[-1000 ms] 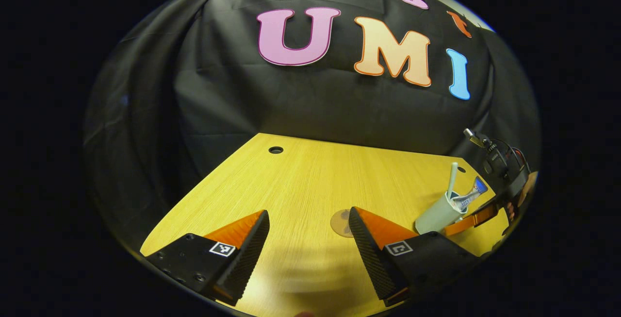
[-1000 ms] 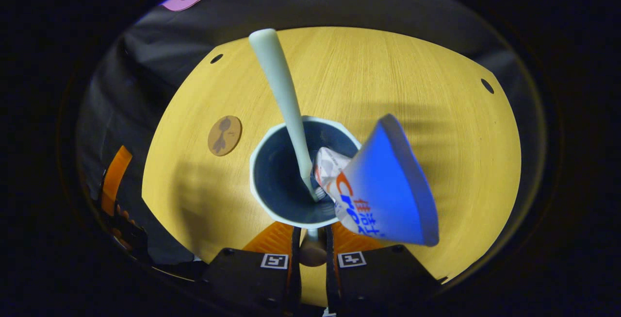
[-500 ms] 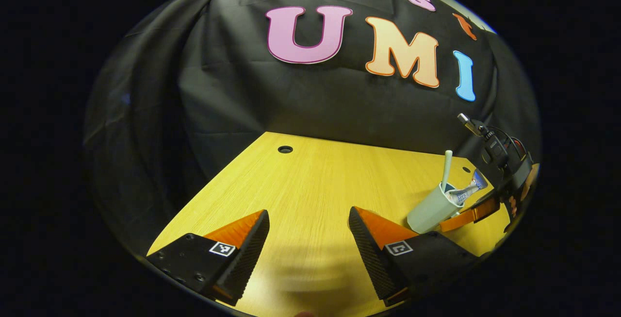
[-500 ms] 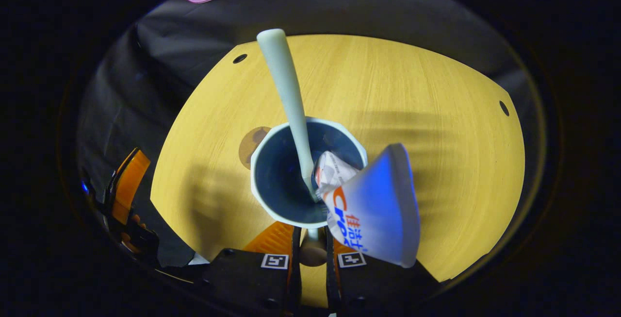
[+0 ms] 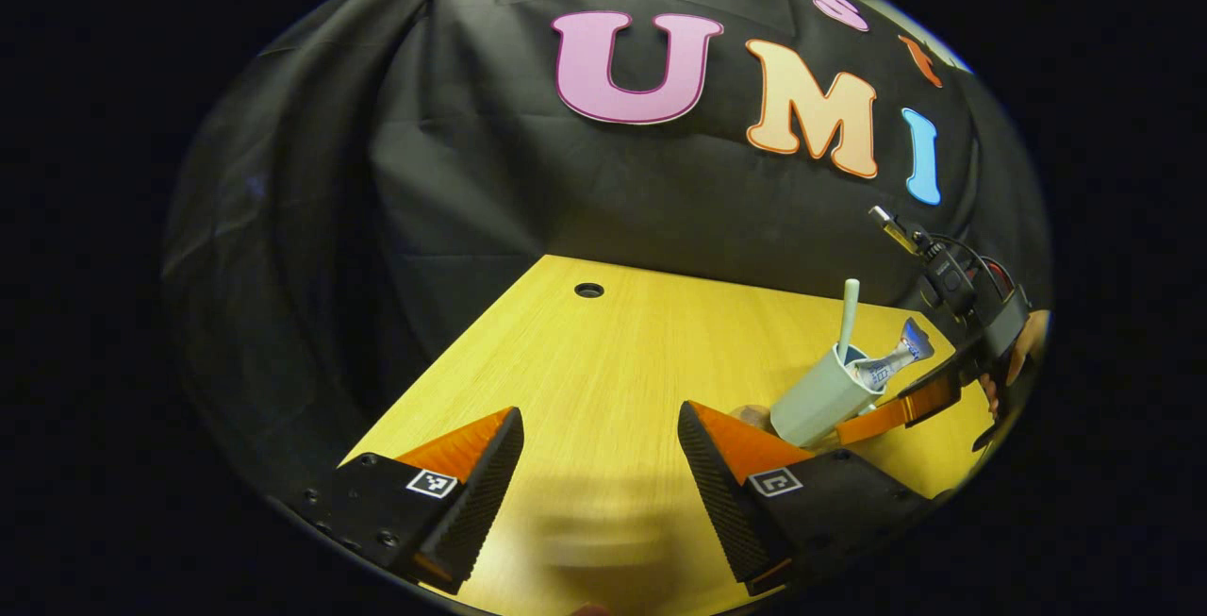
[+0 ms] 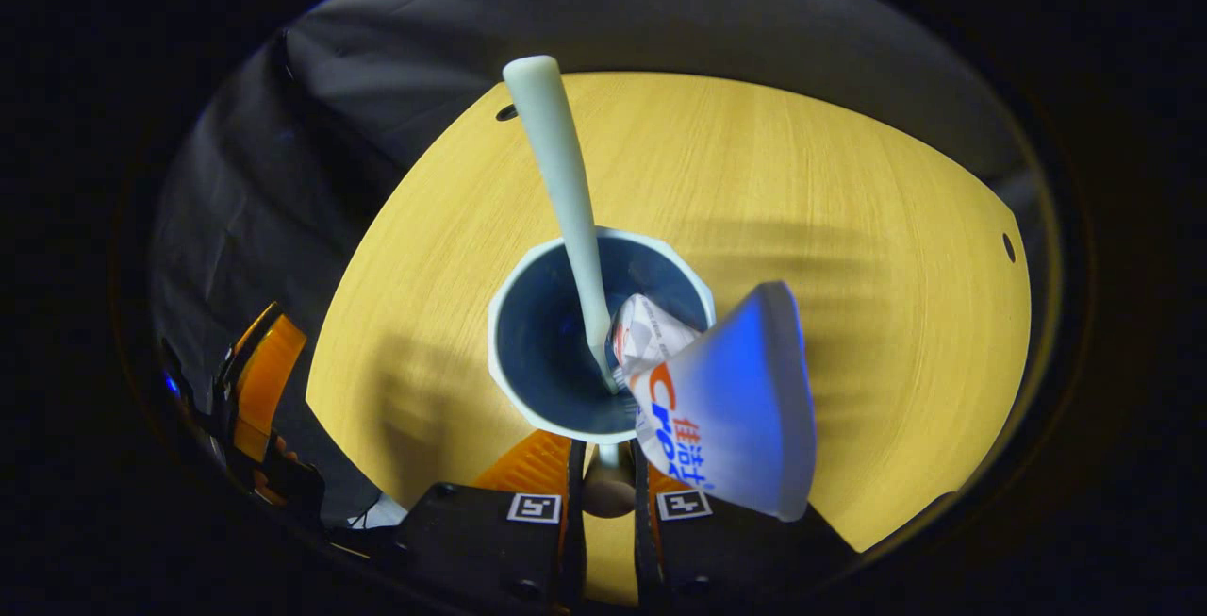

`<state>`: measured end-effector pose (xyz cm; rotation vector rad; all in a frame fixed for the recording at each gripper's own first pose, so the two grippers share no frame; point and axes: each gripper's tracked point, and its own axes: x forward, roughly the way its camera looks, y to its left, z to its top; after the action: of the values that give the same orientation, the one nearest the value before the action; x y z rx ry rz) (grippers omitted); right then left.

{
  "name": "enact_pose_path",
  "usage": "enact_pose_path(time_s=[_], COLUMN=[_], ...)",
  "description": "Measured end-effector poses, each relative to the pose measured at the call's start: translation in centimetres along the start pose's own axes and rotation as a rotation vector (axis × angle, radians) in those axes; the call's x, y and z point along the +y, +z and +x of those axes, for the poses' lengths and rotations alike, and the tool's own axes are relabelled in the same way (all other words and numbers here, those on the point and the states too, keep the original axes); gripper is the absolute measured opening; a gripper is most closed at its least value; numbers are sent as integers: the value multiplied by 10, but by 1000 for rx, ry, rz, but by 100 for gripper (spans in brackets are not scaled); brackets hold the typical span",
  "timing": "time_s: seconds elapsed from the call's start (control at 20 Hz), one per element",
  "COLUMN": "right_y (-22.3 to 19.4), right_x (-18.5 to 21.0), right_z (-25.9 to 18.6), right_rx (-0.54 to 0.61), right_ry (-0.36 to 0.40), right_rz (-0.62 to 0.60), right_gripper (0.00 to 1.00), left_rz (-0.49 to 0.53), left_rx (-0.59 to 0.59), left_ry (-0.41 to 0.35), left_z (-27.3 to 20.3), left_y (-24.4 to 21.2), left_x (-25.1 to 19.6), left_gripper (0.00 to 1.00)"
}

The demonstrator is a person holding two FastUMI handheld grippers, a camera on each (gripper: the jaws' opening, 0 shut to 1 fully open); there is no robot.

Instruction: Put the toothbrush and toothpaste on the desktop into the cup, then pick up the cup and place it on the coaster on the desktop.

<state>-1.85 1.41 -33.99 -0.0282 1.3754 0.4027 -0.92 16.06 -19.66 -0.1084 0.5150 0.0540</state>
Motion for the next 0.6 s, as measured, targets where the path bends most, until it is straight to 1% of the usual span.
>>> enact_pose_path(time_s=[0.2,0.25,0.3,0.35,0.4,0.45,0.55,0.6], right_y=[0,-2,-2,-2,1,1,1,4], right_x=[-2,-3,-4,-5,-7,-8,-3,-3], right_z=[-1,0,0,-1,-3,-1,-4,-7], right_rx=[-1,8,16,27,20,20,2,-16], right_ry=[-23,-38,-52,-61,-71,-80,-62,-54], right_rz=[-10,-20,-32,-42,-56,-62,-52,-46], right_gripper=[23,18,18,23,18,18,23,34], left_rz=[-14,-16,-18,-20,-23,-26,-31,-33], left_rx=[1,1,2,1,0,0,1,1], left_ry=[21,25,27,29,28,27,20,14], left_z=[-4,-5,-6,-6,-7,-7,-7,-6], left_y=[-2,-1,-2,-2,-2,-2,-2,-4], left_x=[19,23,25,27,27,27,26,25], left_gripper=[95,95,95,95,95,95,95,95])
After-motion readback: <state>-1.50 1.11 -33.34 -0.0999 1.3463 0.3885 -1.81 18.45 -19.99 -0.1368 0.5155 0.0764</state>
